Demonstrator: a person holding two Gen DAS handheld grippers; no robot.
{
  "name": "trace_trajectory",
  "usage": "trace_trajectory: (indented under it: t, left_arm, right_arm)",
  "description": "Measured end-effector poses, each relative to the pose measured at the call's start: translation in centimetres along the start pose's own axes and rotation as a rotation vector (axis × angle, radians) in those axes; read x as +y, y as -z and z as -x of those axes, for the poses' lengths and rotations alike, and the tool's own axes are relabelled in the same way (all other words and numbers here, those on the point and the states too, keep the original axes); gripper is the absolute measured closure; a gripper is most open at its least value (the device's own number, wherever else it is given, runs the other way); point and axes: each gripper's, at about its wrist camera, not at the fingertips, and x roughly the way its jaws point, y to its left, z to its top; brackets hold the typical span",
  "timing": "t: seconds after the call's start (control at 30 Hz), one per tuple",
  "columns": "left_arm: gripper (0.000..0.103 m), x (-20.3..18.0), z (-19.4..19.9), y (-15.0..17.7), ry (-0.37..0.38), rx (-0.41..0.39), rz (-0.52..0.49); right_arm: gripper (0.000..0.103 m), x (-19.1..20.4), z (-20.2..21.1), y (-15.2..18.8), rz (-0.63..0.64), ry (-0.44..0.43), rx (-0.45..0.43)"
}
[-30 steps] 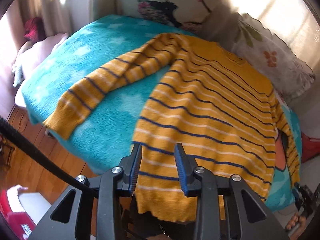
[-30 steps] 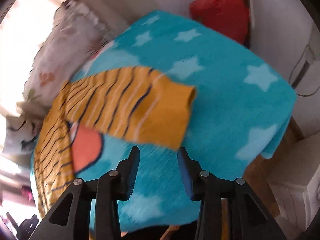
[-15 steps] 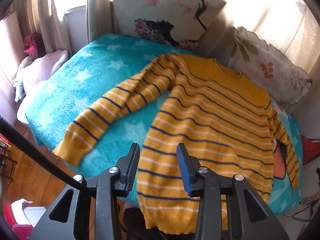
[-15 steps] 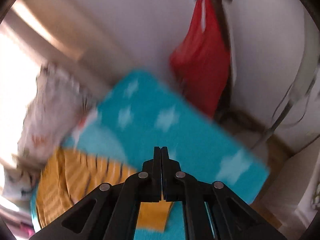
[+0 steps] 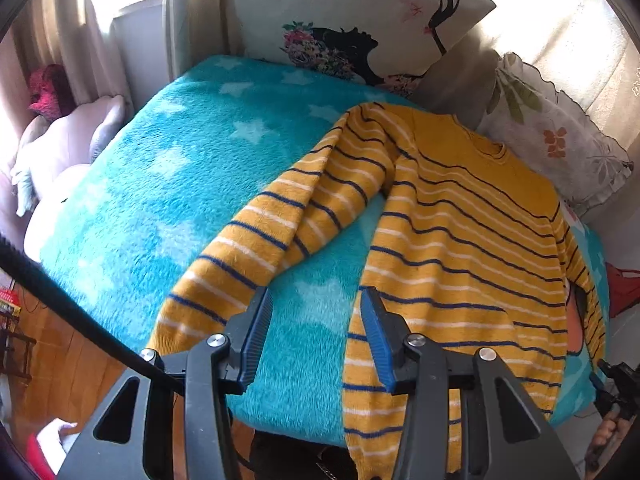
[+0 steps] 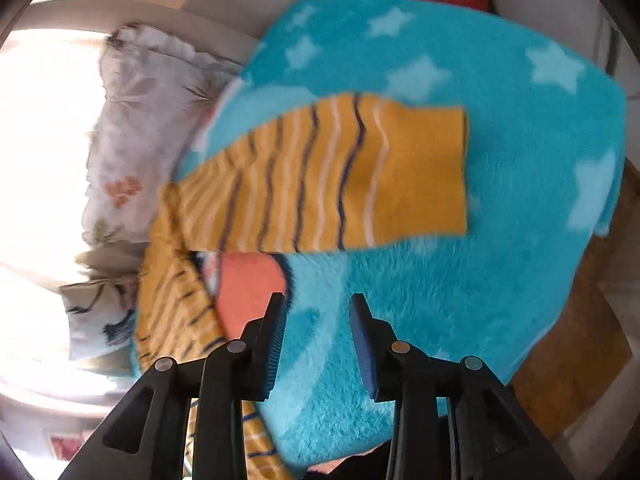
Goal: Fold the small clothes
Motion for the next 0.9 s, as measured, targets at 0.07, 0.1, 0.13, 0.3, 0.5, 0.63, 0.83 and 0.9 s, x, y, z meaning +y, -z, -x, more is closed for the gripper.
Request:
trace_trajectory:
  t: [0.07,0.1,0.13,0.3,0.5,0.63,0.83,0.9]
  left_arm:
    - [0.059,0.0,0.0,-0.7,0.01,-0.008,-0.012]
    - [0.059,-0.1,0.1,-0.9,0.009,-0.014,-0.022]
    - [0.058,-0.2,0.2,-1.1,0.01,-0.019,-0.028]
    - [0.058,-0.5,0.7,-1.2,0.008,-0.044,-0.02]
    - [0.058,-0.3,1.1,-0.3,-0.005,-0.052,0.035]
    - [0.058,0.8,1.5,0.0,-0.009,-0.069,0.071]
    - [0.058,3.2,1.0,-0.2,-0.006,-0.067,0.115]
    - [0.058,4.0,0.8,-0.1,-0.005,-0.062,0.127]
  right_arm:
    - [0.062,-0.3,-0.7,-0.1,-0.041,0.014,-0.045]
    - [0.061,-0.3,-1.0,-0.8,-0.047,0.027,-0.064]
    - [0.061,-0.4,-1.2,-1.3,-0.065,0.032,-0.091]
    - [0.061,-1.0,-1.1,-3.9,-0.155,0.066,-0.204]
    - [0.096,-0.1,0.7,-7.5,-0.113,0.164,-0.262]
    - [0.097,5.0,4.3,-10.3,0.046,0.313,-0.418]
    - [0.097,17.5,3.5,-10.1,0.316,0.333,-0.48]
    - [0.097,21.0,1.8,-8.5,0.398,0.293,-0.449]
